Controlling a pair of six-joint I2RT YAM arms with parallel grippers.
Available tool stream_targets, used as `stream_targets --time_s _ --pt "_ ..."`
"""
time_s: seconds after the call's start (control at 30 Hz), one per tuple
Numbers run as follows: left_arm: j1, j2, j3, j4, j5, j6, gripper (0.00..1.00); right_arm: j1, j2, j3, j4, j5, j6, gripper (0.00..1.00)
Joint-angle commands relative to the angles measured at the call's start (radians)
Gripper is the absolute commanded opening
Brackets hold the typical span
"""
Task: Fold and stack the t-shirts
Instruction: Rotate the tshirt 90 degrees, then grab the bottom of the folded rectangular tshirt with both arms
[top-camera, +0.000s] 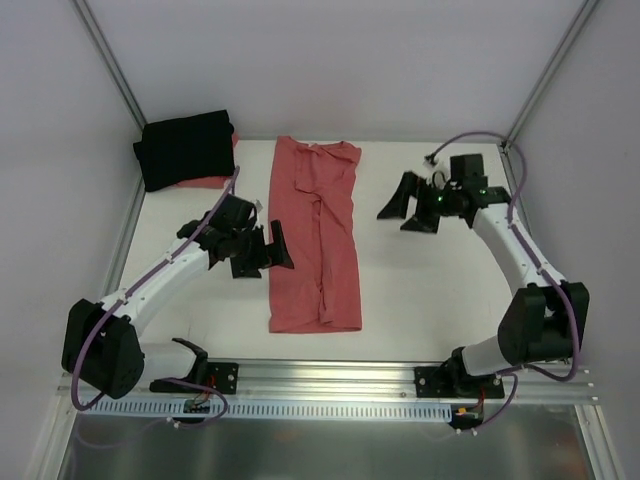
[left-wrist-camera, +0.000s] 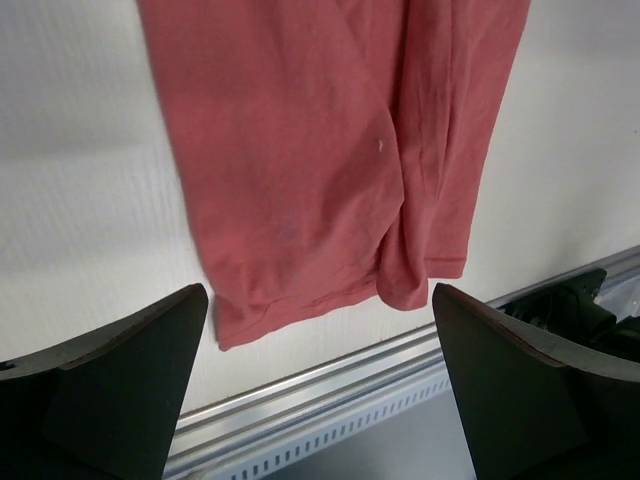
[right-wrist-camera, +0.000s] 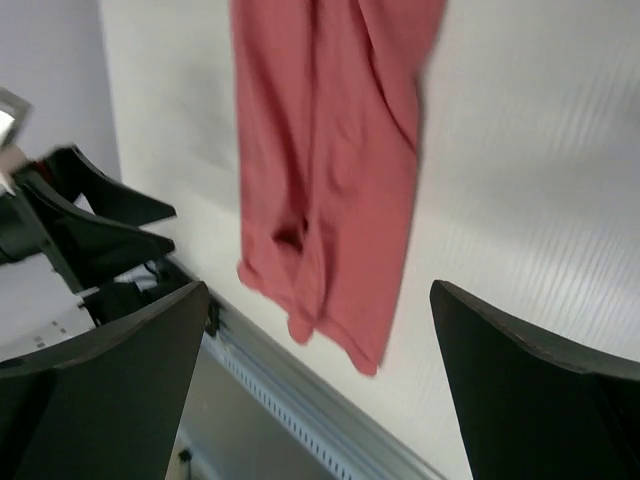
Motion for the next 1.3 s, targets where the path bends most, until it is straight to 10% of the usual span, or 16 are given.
stream_targets --time_s 0.0,0.37,0.9,1.27 --pt "-0.003 -0.013 -0.125 0.109 0.172 -0.049 0.99 0.044 -0.010 -0.245 -0.039 0.030 -0.036 0.99" --pt "-0.003 -0.044 -0.374 0.223 0.284 -0.094 0.99 0.125 -0.163 -0.658 0.095 0.026 0.048 1.00" --pt "-0.003 -0.029 -0.609 0.386 0.273 -0.138 0.99 0.285 -0.070 -0.764 0.386 0.012 0.226 0.99" --pt "-0.004 0.022 -0.598 0.455 0.284 -0.167 0.99 0.424 0.024 -0.767 0.544 -0.001 0.364 0.74"
